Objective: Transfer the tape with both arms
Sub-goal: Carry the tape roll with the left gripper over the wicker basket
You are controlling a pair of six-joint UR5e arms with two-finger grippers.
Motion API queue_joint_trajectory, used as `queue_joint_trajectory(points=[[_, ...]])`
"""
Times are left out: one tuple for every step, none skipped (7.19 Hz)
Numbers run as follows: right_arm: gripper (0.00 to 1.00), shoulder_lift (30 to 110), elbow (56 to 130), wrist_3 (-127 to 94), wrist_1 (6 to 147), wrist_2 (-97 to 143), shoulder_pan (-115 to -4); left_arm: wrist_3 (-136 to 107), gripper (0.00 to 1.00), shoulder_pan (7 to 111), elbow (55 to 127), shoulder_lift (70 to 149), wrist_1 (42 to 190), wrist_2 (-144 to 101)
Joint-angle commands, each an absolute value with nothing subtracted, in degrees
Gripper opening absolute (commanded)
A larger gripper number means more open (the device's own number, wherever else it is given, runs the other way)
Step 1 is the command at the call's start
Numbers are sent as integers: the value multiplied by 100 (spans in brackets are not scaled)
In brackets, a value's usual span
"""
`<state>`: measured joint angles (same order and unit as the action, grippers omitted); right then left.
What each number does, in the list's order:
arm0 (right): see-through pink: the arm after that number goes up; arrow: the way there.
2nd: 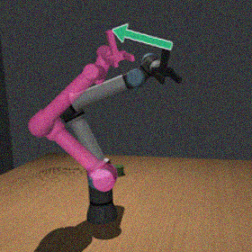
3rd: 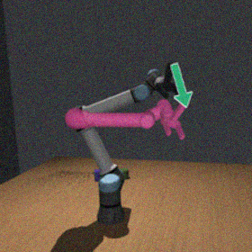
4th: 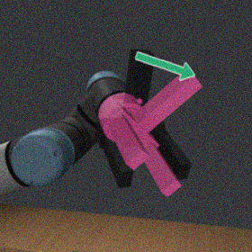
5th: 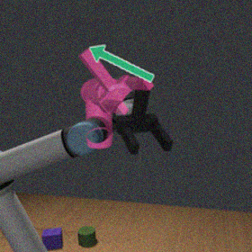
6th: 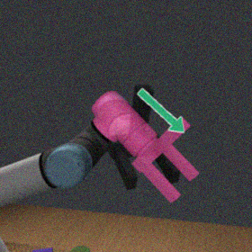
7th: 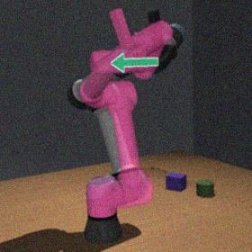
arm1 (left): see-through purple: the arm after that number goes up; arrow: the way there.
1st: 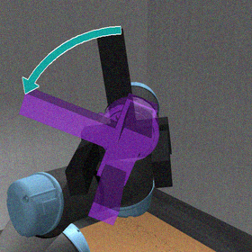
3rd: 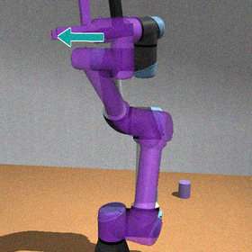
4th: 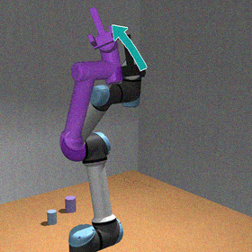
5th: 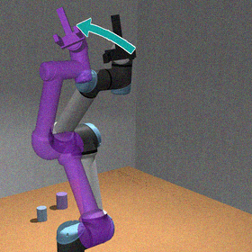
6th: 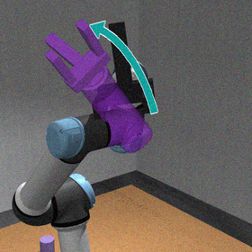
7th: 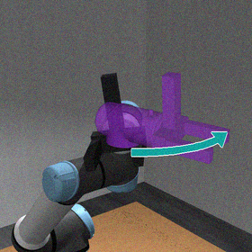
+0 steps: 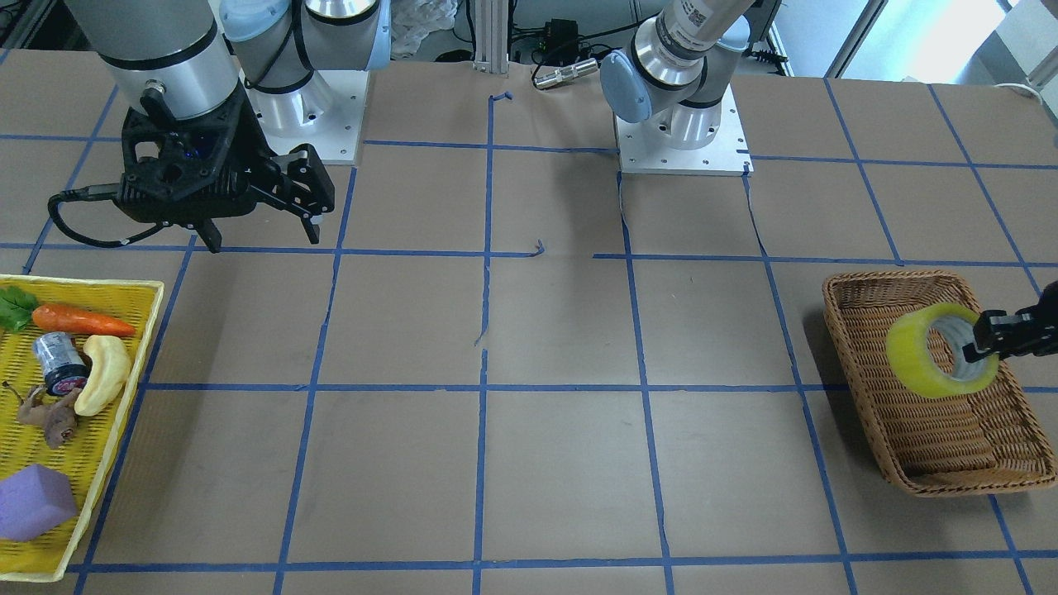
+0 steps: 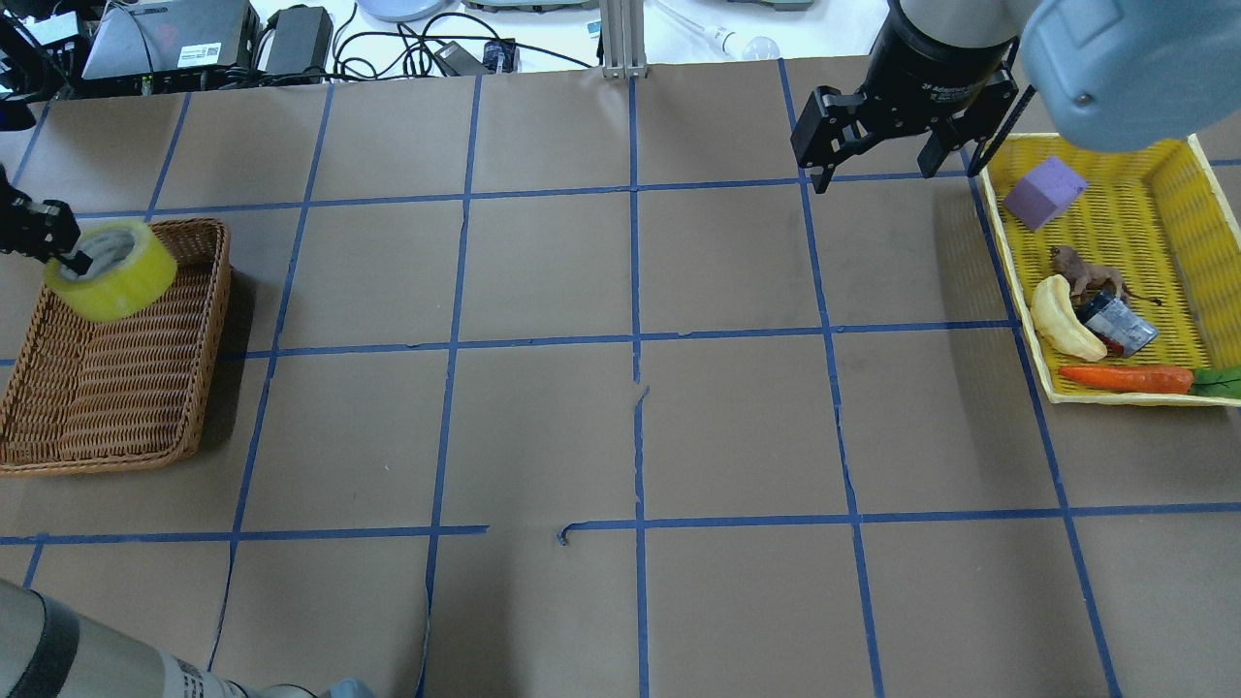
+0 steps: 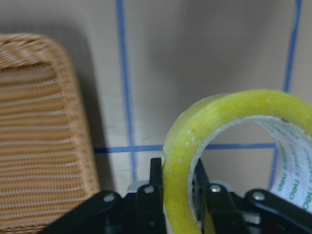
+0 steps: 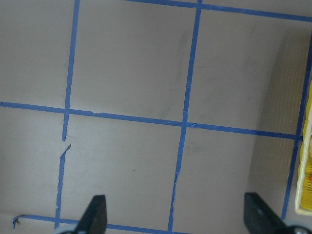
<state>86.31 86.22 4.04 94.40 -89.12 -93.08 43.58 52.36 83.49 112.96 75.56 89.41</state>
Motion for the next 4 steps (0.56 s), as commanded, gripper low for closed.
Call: queue_joint_trajectory(points=[[100,8631,8622,404,9439,-8912,-9316,5106,0,4799,8569,11732,6470,8869],[100,8631,8622,404,9439,-8912,-9308,5098,0,4799,8578,11838,6460,8764],[100,8631,8622,404,9439,-8912,-9308,5080,0,4799,8587,11917,6451,8563],[100,8631,8622,404,9439,-8921,-9316,5028,0,4808,8552,11901,6469,8526]])
